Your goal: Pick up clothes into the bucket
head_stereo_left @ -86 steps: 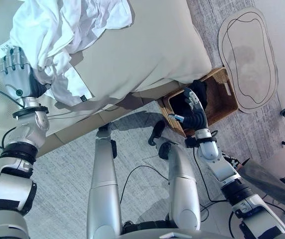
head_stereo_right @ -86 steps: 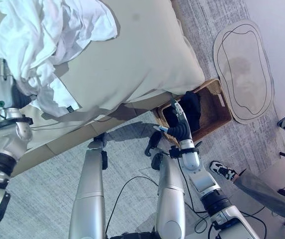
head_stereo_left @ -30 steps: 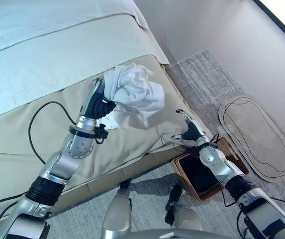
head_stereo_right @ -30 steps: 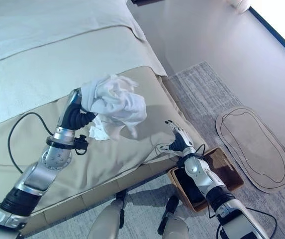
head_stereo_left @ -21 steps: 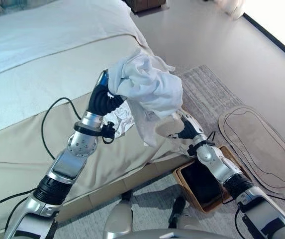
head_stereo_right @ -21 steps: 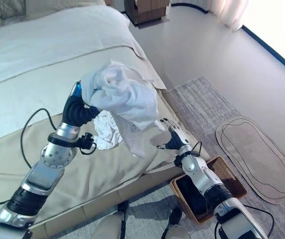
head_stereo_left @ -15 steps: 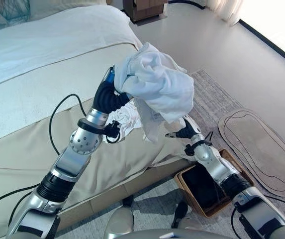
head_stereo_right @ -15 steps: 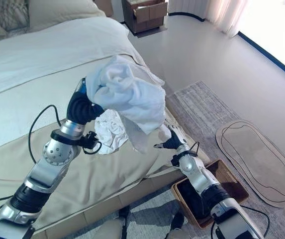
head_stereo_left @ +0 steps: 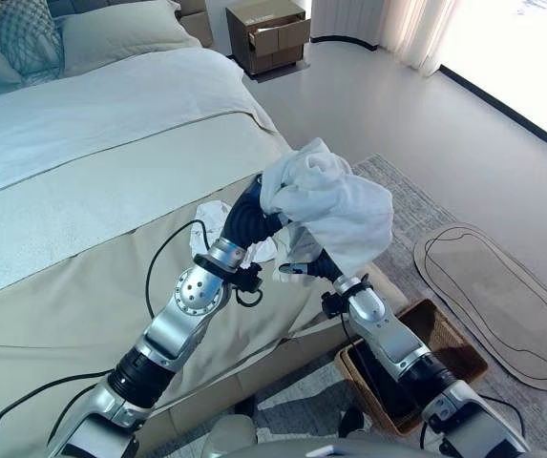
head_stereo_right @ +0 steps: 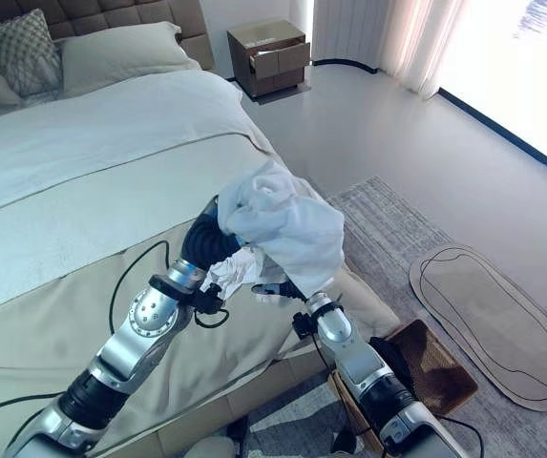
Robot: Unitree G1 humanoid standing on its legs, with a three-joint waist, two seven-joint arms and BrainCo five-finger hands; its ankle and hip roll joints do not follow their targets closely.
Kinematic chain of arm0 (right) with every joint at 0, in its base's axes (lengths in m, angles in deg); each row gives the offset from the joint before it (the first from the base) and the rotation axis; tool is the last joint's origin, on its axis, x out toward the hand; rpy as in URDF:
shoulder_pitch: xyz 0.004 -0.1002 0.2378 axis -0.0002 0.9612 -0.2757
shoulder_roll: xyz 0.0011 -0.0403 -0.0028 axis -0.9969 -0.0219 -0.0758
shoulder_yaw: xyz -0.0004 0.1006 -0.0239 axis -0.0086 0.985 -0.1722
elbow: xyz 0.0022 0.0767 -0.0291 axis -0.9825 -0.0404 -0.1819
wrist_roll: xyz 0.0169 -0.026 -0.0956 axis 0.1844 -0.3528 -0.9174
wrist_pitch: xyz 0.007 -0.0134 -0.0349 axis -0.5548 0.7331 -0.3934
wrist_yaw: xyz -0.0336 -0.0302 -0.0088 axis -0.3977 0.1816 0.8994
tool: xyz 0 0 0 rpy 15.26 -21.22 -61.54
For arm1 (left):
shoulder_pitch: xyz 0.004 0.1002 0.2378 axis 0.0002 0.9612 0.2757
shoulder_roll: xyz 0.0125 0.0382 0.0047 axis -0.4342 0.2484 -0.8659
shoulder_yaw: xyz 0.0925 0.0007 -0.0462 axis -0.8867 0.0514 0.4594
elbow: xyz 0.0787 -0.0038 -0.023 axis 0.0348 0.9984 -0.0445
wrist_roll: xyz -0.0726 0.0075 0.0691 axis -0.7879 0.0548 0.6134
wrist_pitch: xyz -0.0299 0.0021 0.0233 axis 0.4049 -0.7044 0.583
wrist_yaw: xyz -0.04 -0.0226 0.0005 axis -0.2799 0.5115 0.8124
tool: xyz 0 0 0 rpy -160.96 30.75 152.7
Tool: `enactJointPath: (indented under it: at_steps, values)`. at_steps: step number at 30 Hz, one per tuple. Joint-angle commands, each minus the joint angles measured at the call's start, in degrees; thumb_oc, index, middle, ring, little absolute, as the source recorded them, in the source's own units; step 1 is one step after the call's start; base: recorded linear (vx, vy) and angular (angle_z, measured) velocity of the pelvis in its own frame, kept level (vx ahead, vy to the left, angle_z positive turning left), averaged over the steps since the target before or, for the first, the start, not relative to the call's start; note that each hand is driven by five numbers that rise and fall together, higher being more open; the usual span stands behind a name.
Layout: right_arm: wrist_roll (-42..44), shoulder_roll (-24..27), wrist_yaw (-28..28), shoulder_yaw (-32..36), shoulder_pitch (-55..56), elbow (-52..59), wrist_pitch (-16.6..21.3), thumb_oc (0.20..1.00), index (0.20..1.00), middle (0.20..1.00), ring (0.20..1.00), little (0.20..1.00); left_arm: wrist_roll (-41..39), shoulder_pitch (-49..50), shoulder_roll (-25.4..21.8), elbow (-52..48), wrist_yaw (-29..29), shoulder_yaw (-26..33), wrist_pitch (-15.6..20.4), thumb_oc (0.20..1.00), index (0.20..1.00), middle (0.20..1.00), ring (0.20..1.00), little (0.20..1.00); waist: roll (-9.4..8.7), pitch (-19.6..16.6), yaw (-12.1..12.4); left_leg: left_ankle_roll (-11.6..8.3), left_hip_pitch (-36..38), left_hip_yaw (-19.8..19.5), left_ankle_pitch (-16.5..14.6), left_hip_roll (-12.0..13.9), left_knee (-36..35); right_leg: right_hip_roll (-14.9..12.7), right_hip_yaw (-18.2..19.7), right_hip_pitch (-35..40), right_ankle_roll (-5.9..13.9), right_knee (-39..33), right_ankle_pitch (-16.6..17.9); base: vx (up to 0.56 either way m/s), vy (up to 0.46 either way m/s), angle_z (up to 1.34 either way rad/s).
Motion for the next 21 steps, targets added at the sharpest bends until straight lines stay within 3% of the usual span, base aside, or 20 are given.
enactJointPath:
  at_steps: [1, 4, 5, 6, 7, 21]
  values:
    - [7.2, -3.0, 2.3, -1.0, -2.1, 3.4, 1.8, 1.000, 1.000, 1.000, 1.000, 1.000, -4.4, -3.3, 1.6, 0.4, 1.3, -0.6, 2.4, 0.200, 0.200, 0.200, 0.200, 0.200, -2.34, -2.5, 1.5, -1.15, 0.6, 1.9, -0.9, 2.4, -1.2, -4.1, 0.6, -1.5, 3.62, 1.3, 3.0, 0.00, 0.000, 0.00]
    - [10.2, -3.8, 2.8, -1.1, -1.8, 3.1, 1.8, 1.000, 1.000, 1.000, 1.000, 1.000, -5.6, -3.2, 1.9, 0.4, 1.4, -1.0, 2.1, 0.200, 0.200, 0.200, 0.200, 0.200, -2.30, -2.7, 1.6, -1.18, 0.7, 1.9, -1.0, 2.5, -1.2, -4.1, 0.5, -1.2, 3.58, 1.1, 3.0, 0.00, 0.000, 0.00]
    - [10.3, -3.8, 2.8, -1.1, -1.8, 3.1, 1.8, 0.959, 0.959, 0.959, 0.959, 0.959, -5.6, -3.2, 1.9, 0.4, 1.4, -1.0, 2.1, 0.200, 0.200, 0.200, 0.200, 0.200, -2.30, -2.7, 1.6, -1.18, 0.7, 1.9, -1.0, 2.5, -1.2, -4.1, 0.5, -1.2, 3.58, 1.1, 3.0, 0.00, 0.000, 0.00]
    - [10.6, -3.7, 3.4, -1.3, -1.7, 3.4, 1.8, 0.291, 0.291, 0.291, 0.291, 0.291, -6.4, -2.9, 2.1, 0.4, 1.7, -1.1, 2.1, 0.200, 0.200, 0.200, 0.200, 0.200, -2.32, -2.8, 1.7, -1.20, 0.8, 1.9, -1.0, 2.5, -1.2, -4.0, 0.4, -1.0, 3.59, 0.9, 3.0, 0.00, 0.000, 0.00]
    - [10.6, -3.7, 3.4, -1.3, -1.7, 3.4, 1.8, 0.200, 0.200, 0.200, 0.200, 0.200, -6.4, -2.9, 2.1, 0.4, 1.7, -1.1, 2.1, 0.200, 0.200, 0.200, 0.200, 0.200, -2.31, -2.8, 1.6, -1.20, 0.8, 1.9, -1.0, 2.5, -1.2, -4.0, 0.4, -1.0, 3.59, 0.9, 3.0, 0.00, 0.000, 0.00]
    - [4.9, -1.8, -0.5, 3.8, 3.2, 2.2, 2.1, 0.200, 0.200, 0.200, 0.200, 0.200, -5.1, -1.1, 1.4, -0.6, 0.6, 1.9, 2.1, 0.200, 0.200, 0.200, 0.200, 0.200, -2.23, -3.7, 0.7, -0.89, 1.6, 2.2, -1.6, 2.3, -1.2, -3.9, 0.4, -0.1, 3.55, 0.4, 3.0, 0.00, 0.000, 0.00]
